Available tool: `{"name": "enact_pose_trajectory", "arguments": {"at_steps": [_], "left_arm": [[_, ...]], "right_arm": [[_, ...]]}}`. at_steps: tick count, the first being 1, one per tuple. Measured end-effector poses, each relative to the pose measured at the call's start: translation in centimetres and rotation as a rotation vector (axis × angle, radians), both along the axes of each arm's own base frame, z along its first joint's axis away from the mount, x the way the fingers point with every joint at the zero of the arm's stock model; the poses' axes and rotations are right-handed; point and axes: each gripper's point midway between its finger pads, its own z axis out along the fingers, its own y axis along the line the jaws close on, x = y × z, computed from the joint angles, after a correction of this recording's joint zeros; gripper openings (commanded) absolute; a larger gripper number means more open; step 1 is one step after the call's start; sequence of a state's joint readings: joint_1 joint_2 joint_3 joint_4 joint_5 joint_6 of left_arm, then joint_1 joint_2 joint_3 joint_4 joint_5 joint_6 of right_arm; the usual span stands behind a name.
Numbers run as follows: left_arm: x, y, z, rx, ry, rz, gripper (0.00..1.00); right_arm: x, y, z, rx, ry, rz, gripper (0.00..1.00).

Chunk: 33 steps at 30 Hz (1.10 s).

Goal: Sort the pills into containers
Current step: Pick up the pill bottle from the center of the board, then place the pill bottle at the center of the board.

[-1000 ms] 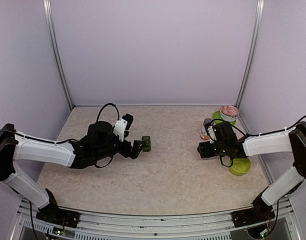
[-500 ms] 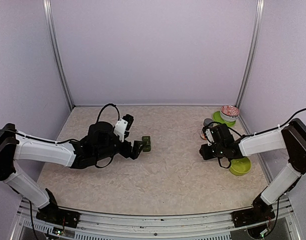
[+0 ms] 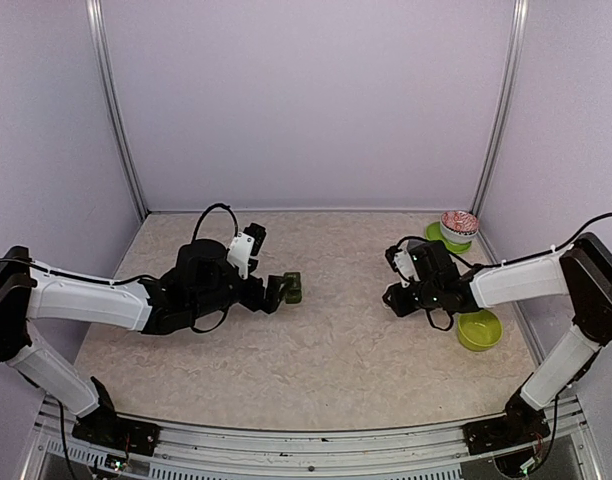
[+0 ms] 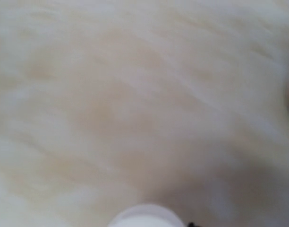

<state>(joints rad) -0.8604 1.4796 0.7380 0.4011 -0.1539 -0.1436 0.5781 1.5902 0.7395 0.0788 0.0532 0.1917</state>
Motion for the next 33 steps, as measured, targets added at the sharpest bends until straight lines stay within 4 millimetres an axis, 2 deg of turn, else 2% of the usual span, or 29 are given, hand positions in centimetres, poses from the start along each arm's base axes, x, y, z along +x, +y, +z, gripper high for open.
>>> {"name": "enact_pose_trajectory", "arguments": {"at_steps": [4,7,11,15,22,28,33], "left_arm": [[0.7,0.9,-0.1,-0.009,0.014,0.049,0.99],[1.2,1.7,0.4,-0.022,0.010,0.098,0.99],[1.4,2.5,1.8,-0.039,-0.014,0.132,0.99],[1.4,3.1,2.9,-0.045,-0.038,0.150,0.99],[1.6,3.7,2.4,-0.015,-0.037,0.187,0.99],[1.4,2.7,1.1,0.033,-0.022,0.170,0.99],[1.2,1.8,1.5,0.042,-0.032,0.128,0.99]], "right_arm": [[-0.7,4.5,0.7,-0.004,-0.026,0.145,0.29],[-1.5,7.1,0.6,-0.015,-0.033,0.224,0.29],[-2.1,9.8,0.0,-0.025,-0.029,0.298,0.29],[-2.7,11.4,-0.4,-0.032,-0.027,0.349,0.30],[-3.2,12.4,-1.2,-0.055,-0.022,0.391,0.38],[-3.3,12.4,-1.4,-0.064,-0.024,0.401,0.61],[-3.5,12.2,-1.3,-0.073,-0.027,0.410,0.81]]}}
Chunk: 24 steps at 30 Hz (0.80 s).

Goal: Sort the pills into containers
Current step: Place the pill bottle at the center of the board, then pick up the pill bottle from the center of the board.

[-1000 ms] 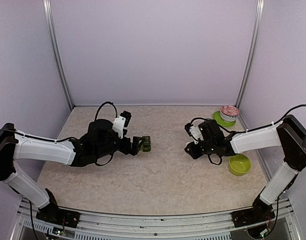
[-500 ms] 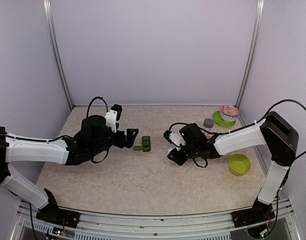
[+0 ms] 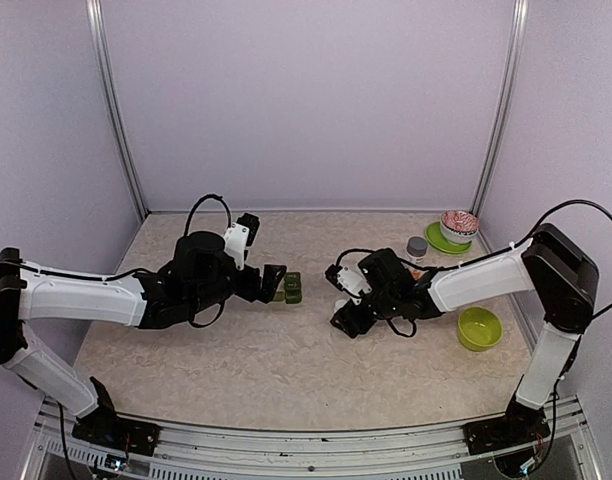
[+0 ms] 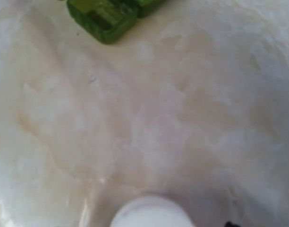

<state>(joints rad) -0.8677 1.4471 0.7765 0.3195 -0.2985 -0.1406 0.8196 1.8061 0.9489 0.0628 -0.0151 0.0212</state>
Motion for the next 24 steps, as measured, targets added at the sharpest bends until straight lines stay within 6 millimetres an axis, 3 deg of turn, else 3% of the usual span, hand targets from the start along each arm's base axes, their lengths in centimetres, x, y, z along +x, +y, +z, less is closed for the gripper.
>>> {"name": "enact_pose_trajectory", "arguments": {"at_steps": [4,12,19,24], "left_arm": [[-0.4,-1.3,0.5,0.006,-0.012,-0.079,0.99],[-0.8,-6.1,0.6,0.055,-0.008,-0.295,0.99],[-1.6,-10.3,-1.2,0.127,0.028,-0.480,0.99],[-2.0,-13.0,-2.6,0.189,0.054,-0.589,0.99]], "right_arm": [[-0.5,-0.8,1.7,0.005,-0.022,-0.002,0.99],[-1.3,-4.0,7.9,0.087,-0.132,-0.057,1.00],[-0.4,-10.1,8.1,0.098,-0.148,-0.241,1.00],[0.5,-12.3,8.7,0.143,-0.142,-0.337,1.00]]}}
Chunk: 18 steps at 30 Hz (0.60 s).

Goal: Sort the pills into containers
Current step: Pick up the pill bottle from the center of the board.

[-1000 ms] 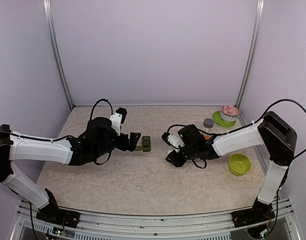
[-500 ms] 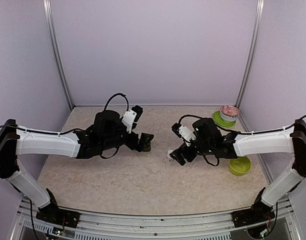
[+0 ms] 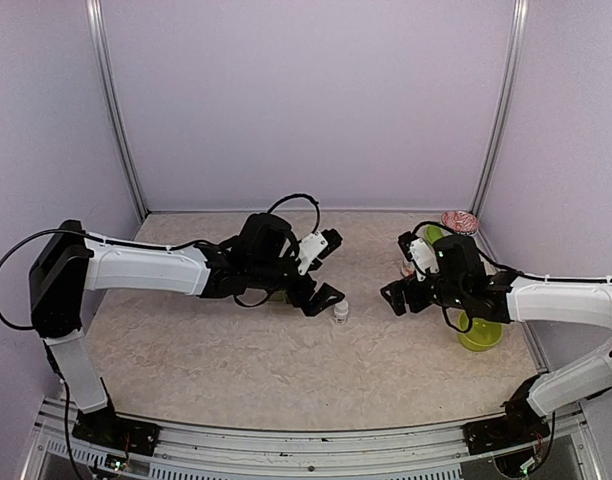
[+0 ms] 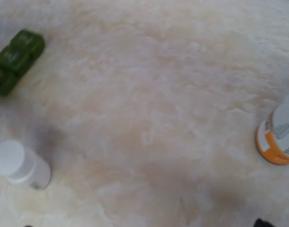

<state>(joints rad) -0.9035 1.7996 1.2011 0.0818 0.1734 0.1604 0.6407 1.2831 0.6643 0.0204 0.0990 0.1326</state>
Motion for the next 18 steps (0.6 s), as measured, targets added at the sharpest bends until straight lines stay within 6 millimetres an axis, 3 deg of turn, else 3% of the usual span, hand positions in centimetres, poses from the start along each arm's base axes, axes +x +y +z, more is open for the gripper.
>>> {"name": "enact_pose_trajectory", "arguments": {"at_steps": [6,11,13,18], "left_arm": [[0.3,-1.7,-2.7,0.069,0.022,-0.054,0.96],[0.7,-2.3,-5.2,0.116,0.045,-0.070,0.84],[0.9,-2.6,-5.6,0.124,0.046,-0.073,0.78],[1.3,-3.4,-6.1,0.131,0.048,-0.085,0.76]], "right_arm": [[0.1,-0.5,0.2,0.055,-0.002,-0.033,0.99],[-0.3,-0.8,-0.1,0.067,-0.004,-0.033,0.98],[-0.3,-0.7,0.0,0.069,-0.007,-0.032,0.98],[-0.2,-0.7,0.1,0.071,-0.013,-0.031,0.98]]}}
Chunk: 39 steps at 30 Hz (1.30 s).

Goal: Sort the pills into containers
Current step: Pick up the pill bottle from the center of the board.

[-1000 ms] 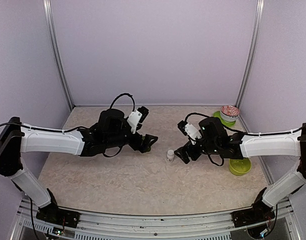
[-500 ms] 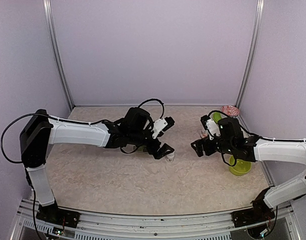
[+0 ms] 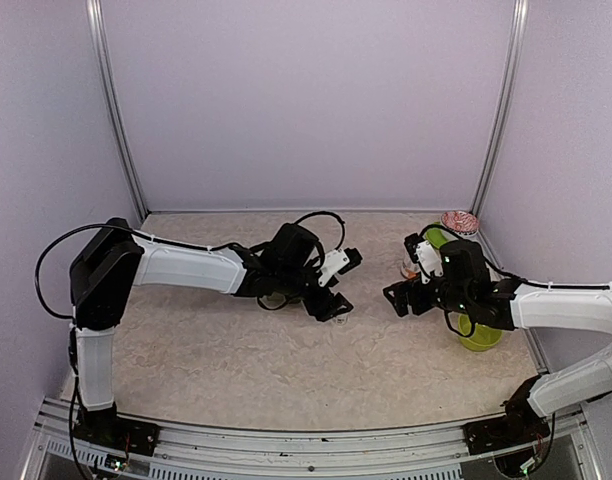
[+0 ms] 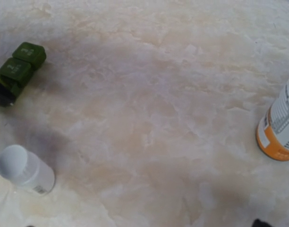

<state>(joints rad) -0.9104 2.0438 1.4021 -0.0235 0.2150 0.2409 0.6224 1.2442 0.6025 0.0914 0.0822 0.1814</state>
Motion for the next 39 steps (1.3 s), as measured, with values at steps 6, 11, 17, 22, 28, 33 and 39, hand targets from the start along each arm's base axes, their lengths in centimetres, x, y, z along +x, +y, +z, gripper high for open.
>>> {"name": "enact_pose_trajectory", "arguments": {"at_steps": [6,11,17,22,28,33,39], "left_arm": [[0.0,-0.3,-1.1,0.017,0.014,-0.013,0.68],[0.0,-0.3,-1.9,0.031,0.024,-0.019,0.60],[-0.1,-0.3,-2.4,0.040,0.032,-0.022,0.53],[-0.1,-0.3,-2.8,0.046,0.036,-0.023,0.49],[0.1,-0.5,-2.8,0.045,0.035,-0.022,0.39],[0.1,-0.5,-2.8,0.047,0.035,-0.023,0.38],[0.0,-0.5,-3.2,0.054,0.041,-0.022,0.37]], "right_arm": [[0.0,0.0,0.0,0.001,-0.007,0.002,0.98],[0.0,0.0,0.0,0.000,-0.007,0.002,0.97],[0.1,0.1,-0.3,-0.004,-0.003,0.003,0.97],[0.2,0.2,-0.3,-0.003,-0.006,0.004,0.97],[0.2,0.2,-0.4,-0.003,-0.005,0.007,0.97],[0.2,0.2,-0.4,-0.003,-0.005,0.008,0.97],[0.2,0.2,-0.4,-0.003,-0.005,0.008,0.97]]}}
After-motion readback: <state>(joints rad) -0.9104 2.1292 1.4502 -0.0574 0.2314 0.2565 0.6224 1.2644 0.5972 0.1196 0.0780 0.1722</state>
